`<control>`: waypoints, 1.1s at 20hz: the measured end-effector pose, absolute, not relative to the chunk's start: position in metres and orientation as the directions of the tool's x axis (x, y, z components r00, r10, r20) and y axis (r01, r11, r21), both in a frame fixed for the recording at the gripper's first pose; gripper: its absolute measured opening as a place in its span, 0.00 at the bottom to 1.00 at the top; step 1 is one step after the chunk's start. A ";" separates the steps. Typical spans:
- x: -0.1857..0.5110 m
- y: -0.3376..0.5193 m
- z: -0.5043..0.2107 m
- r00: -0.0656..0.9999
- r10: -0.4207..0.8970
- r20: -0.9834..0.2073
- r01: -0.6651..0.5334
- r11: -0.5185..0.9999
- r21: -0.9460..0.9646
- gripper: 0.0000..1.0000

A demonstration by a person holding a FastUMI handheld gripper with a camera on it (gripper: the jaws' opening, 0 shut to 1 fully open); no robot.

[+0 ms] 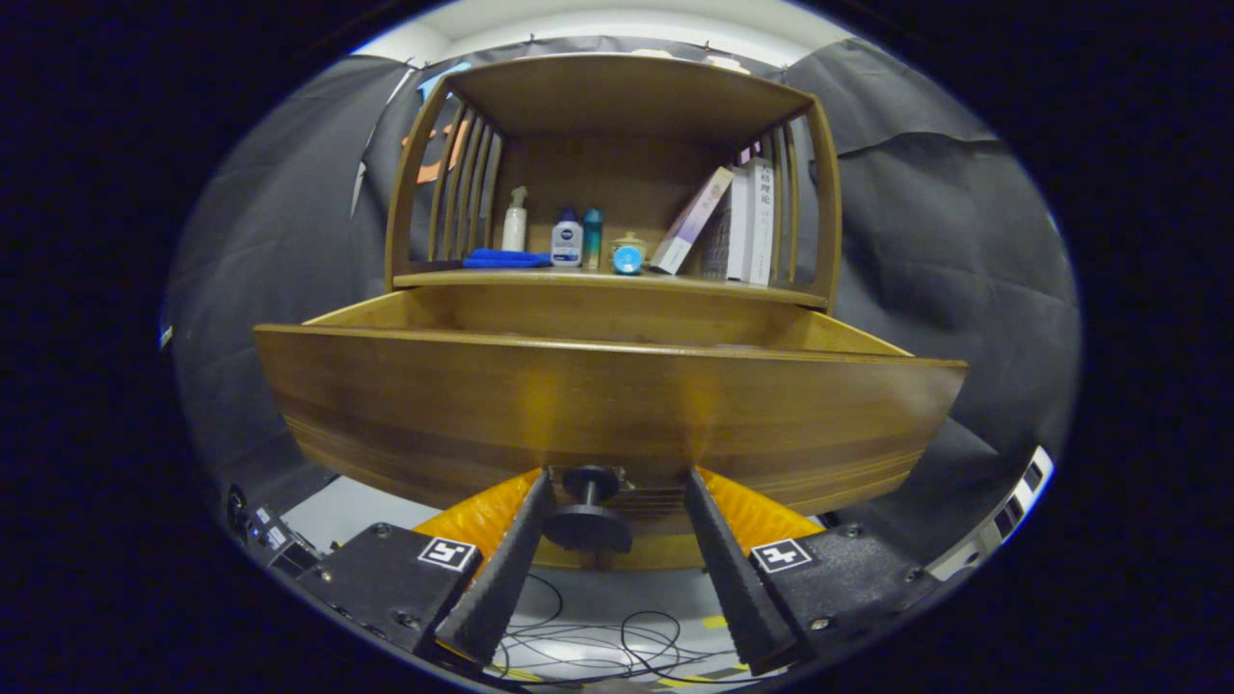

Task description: Pull open the drawer, take out the items inside it, and place them on the countertop above the cabinet.

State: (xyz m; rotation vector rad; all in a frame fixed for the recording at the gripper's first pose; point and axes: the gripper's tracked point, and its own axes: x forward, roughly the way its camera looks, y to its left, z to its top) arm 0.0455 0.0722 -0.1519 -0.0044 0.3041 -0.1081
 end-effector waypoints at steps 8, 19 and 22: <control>0.065 0.068 -0.150 0.949 -0.092 -0.300 0.093 0.996 -0.011 0.89; 0.127 0.067 -0.140 0.950 -0.078 -0.302 0.088 0.996 0.017 0.89; 0.146 0.070 -0.138 0.948 -0.083 -0.309 0.100 0.994 0.039 0.89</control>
